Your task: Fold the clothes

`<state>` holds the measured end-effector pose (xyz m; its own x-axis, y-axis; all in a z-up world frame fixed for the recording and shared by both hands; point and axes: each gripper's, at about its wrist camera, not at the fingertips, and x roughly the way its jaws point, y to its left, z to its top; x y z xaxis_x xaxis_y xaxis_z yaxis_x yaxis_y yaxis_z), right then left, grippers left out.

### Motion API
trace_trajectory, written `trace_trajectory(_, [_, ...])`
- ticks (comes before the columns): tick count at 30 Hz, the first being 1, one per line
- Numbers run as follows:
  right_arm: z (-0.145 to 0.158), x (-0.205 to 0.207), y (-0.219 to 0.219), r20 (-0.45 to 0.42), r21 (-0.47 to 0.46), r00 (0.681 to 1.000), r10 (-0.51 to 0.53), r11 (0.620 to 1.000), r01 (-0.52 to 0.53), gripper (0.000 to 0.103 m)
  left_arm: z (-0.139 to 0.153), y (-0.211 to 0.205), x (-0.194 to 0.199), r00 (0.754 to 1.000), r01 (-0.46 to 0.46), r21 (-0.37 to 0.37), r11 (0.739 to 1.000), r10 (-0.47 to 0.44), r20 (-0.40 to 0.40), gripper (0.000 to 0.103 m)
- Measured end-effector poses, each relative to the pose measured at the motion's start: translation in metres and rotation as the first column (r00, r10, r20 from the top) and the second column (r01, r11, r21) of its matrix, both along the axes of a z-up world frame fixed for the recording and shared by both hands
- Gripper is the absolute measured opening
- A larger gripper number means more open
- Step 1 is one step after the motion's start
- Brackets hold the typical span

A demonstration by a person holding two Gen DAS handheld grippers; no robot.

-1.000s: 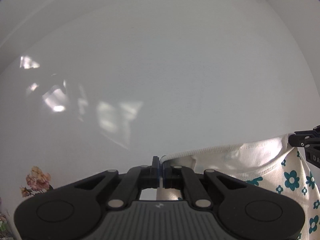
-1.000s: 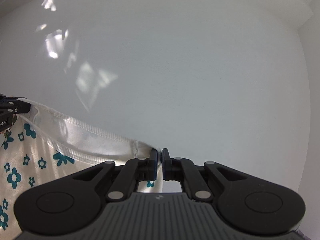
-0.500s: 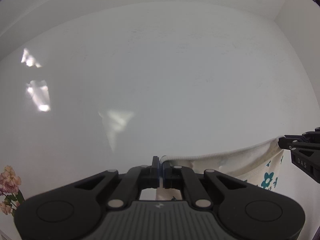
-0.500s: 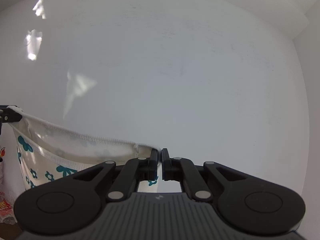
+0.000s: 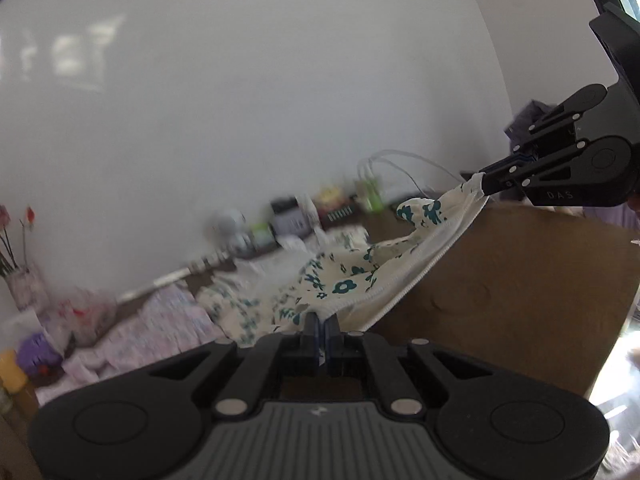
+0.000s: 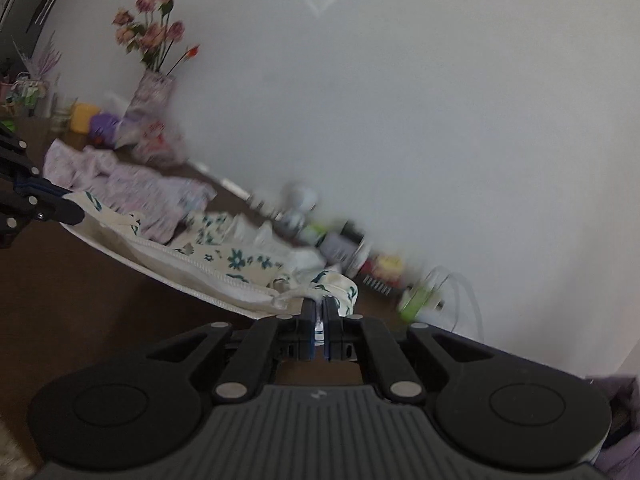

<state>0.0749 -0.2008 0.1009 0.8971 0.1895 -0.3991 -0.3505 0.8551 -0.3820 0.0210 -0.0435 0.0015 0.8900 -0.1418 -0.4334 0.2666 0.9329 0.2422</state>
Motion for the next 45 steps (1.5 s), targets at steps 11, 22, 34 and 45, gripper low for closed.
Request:
trace_trajectory(11, [-0.048, -0.045, -0.039, -0.32, 0.333, 0.944, 0.079, 0.942, 0.034, 0.027, 0.032, 0.068, 0.006, 0.976, 0.086, -0.242, 0.967, -0.131, -0.173, 0.048])
trace_trajectory(22, [-0.054, 0.106, 0.0, -0.323, 0.122, 0.946, 0.012, 0.992, 0.029, 0.036, 0.031, 0.052, 0.141, 0.95, -0.024, -0.063, 0.998, 0.003, -0.311, 0.058])
trace_trajectory(34, [-0.103, 0.133, 0.005, -0.342, -0.029, 0.935, -0.089, 0.996, 0.085, 0.001, -0.006, 0.028, 0.164, 0.952, 0.079, 0.253, 0.964, 0.002, -0.305, 0.002])
trace_trajectory(45, [-0.095, 0.124, -0.03, -0.333, -0.044, 0.935, -0.125, 0.992, 0.117, 0.011, -0.001, 0.071, 0.148, 0.953, -0.039, 0.28, 0.959, 0.119, -0.278, 0.012])
